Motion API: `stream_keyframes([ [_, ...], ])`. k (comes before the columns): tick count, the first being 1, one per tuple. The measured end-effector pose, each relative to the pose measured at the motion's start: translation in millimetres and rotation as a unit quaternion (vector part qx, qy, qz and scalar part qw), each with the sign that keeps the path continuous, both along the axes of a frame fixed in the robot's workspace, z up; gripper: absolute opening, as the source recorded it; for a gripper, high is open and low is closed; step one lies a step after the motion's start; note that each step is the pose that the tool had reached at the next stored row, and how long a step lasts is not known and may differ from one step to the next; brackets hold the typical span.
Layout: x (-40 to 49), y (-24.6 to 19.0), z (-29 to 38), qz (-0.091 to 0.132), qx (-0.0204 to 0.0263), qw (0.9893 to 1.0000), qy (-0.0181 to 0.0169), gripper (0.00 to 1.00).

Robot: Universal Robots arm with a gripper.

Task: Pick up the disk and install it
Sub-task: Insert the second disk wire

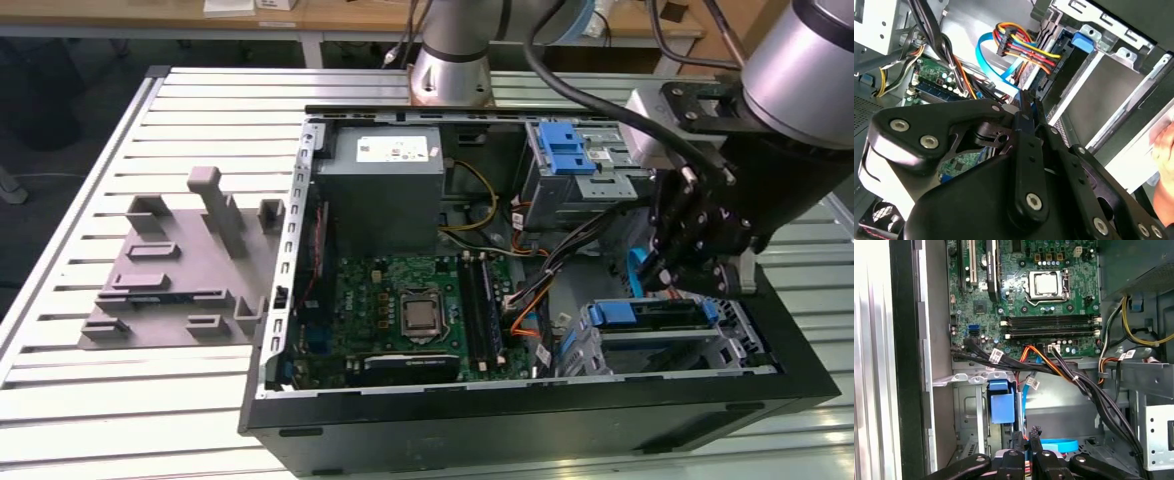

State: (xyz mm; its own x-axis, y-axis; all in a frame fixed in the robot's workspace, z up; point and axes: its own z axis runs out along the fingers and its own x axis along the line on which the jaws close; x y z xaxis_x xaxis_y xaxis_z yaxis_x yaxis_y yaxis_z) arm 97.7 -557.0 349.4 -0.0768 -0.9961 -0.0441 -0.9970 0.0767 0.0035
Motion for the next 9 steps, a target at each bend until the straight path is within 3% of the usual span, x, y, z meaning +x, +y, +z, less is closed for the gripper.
stream_keyframes([
  [5,2.4,-6.2,-6.4,0.000,0.0001,1.0000,0.0001,0.16],
  [9,2.8,-6.7,-8.5,0.000,0.0000,1.0000,0.0001,0.16],
])
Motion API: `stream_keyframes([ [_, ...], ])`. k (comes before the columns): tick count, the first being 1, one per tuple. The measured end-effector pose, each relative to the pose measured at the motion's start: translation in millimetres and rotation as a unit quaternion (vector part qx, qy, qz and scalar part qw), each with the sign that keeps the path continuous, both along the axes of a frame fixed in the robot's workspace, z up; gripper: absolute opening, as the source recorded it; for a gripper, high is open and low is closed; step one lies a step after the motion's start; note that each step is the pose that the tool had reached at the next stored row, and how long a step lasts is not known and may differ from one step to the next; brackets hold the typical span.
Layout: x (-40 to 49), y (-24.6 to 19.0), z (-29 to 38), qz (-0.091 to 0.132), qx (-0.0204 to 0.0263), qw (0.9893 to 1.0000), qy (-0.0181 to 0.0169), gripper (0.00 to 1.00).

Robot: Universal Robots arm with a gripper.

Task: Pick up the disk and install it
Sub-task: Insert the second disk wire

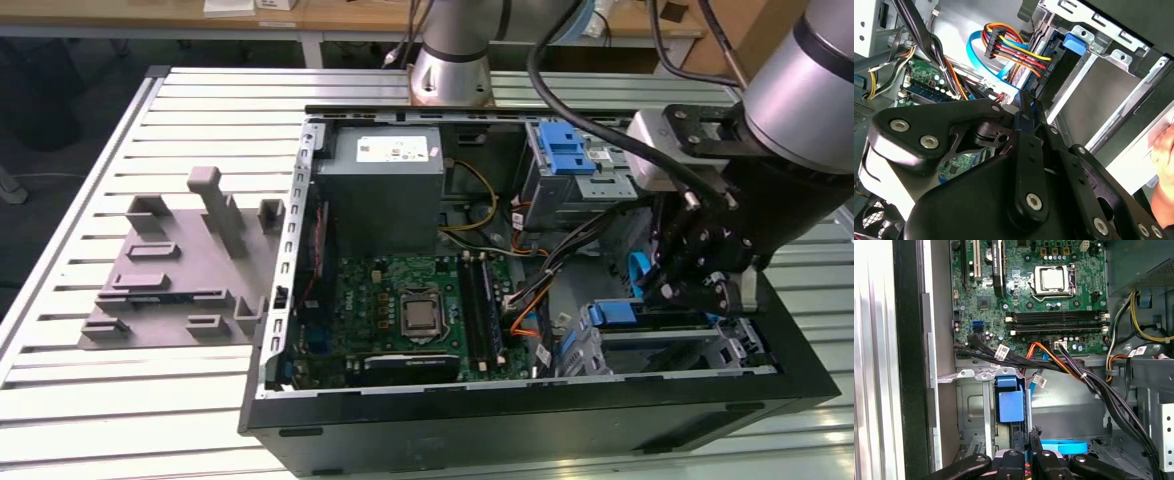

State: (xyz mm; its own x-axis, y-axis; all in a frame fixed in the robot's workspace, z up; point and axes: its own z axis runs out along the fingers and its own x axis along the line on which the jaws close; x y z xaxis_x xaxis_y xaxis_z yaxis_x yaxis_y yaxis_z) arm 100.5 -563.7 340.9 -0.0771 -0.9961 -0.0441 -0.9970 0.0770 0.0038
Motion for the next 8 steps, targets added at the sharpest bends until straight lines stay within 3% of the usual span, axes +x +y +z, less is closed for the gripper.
stream_keyframes([
  [8,1.0,-1.5,-3.3,0.000,0.0001,1.0000,0.0000,0.16],
])
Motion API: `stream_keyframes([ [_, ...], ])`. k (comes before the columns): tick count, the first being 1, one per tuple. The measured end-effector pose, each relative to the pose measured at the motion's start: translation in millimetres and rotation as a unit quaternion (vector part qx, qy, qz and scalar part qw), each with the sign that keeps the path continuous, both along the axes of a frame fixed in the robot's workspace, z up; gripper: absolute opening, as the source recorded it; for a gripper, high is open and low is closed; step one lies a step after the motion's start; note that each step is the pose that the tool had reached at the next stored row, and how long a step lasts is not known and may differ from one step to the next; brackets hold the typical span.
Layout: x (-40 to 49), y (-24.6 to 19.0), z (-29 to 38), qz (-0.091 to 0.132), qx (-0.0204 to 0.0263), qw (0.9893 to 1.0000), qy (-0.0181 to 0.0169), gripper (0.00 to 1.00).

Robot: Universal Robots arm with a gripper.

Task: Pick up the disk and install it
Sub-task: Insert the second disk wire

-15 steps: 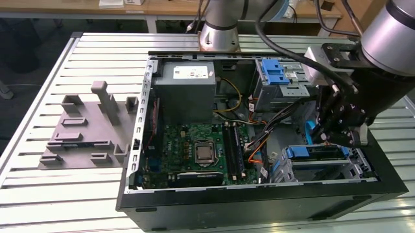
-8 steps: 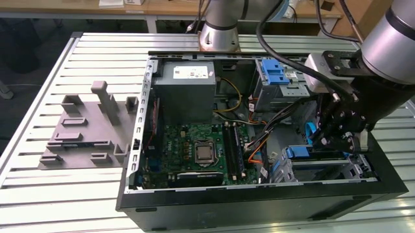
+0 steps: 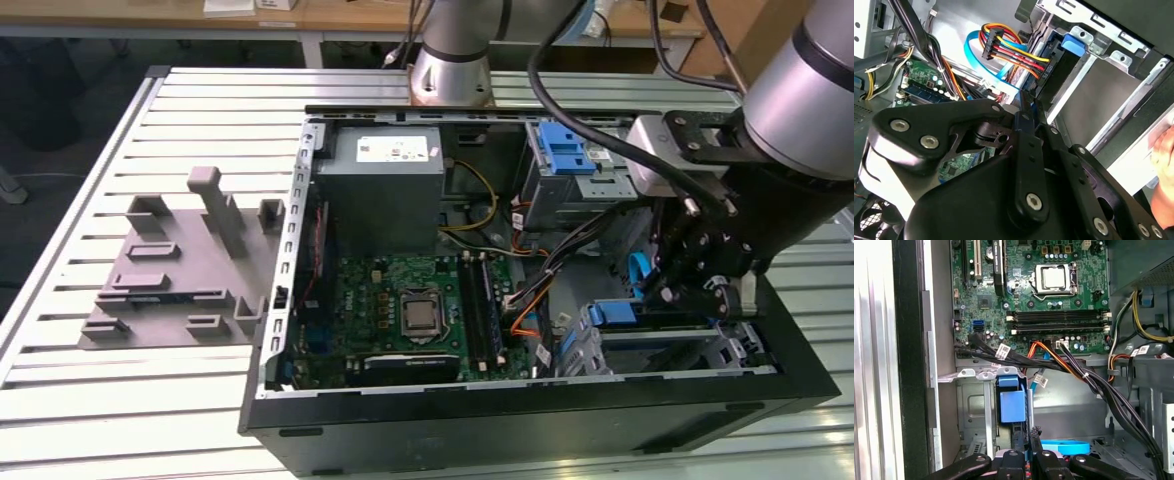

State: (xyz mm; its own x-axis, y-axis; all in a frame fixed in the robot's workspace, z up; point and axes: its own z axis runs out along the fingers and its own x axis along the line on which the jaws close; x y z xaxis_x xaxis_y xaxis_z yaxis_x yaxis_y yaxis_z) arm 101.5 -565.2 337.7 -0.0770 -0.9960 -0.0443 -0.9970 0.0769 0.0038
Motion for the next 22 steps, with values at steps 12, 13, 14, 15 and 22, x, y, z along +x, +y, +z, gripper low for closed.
stream_keyframes([
  [12,2.9,-0.8,-2.0,0.000,-0.0001,1.0000,0.0000,0.16],
  [13,3.1,-0.8,-2.1,0.000,-0.0001,1.0000,0.0000,0.16],
  [14,3.4,-0.7,-2.3,0.000,0.0000,1.0000,0.0000,0.16],
  [15,3.6,-0.7,-2.4,0.000,0.0000,1.0000,0.0000,0.16],
  [22,5.1,-0.7,-3.1,0.000,0.0001,1.0000,0.0000,0.16],
])
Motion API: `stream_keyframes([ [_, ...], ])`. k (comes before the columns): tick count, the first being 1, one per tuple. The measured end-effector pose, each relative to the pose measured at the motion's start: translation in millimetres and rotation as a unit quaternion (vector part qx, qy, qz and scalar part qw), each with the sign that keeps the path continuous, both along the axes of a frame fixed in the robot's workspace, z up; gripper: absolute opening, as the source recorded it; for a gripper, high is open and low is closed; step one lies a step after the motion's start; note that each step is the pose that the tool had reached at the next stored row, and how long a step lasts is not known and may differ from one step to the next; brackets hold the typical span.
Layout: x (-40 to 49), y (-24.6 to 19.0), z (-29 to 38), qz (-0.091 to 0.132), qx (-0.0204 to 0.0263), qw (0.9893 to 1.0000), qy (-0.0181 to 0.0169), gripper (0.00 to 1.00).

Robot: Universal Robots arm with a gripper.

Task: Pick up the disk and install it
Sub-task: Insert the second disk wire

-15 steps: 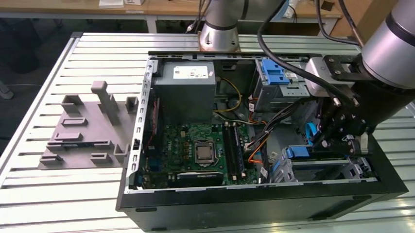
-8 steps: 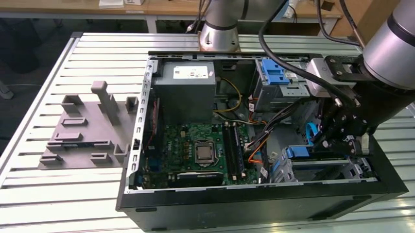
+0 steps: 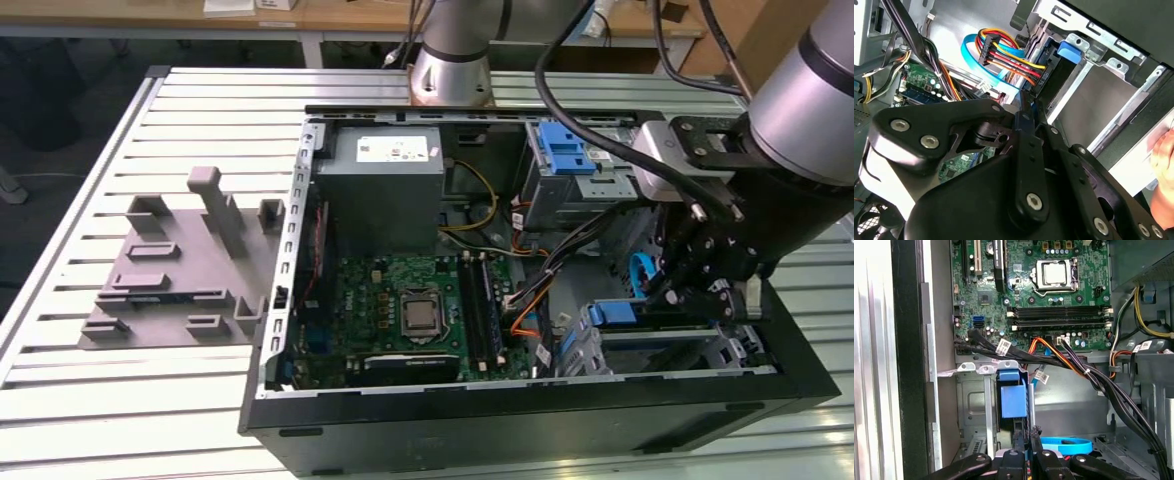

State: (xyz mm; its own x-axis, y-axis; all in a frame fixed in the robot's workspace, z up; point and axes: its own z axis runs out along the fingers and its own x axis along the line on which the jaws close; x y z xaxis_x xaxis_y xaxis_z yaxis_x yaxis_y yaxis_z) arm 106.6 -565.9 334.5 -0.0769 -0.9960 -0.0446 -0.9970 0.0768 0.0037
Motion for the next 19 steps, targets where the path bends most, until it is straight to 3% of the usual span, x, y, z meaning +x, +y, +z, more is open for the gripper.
stream_keyframes([
  [19,0.2,-0.5,-4.7,0.000,-0.0004,1.0000,0.0001,0.16],
])
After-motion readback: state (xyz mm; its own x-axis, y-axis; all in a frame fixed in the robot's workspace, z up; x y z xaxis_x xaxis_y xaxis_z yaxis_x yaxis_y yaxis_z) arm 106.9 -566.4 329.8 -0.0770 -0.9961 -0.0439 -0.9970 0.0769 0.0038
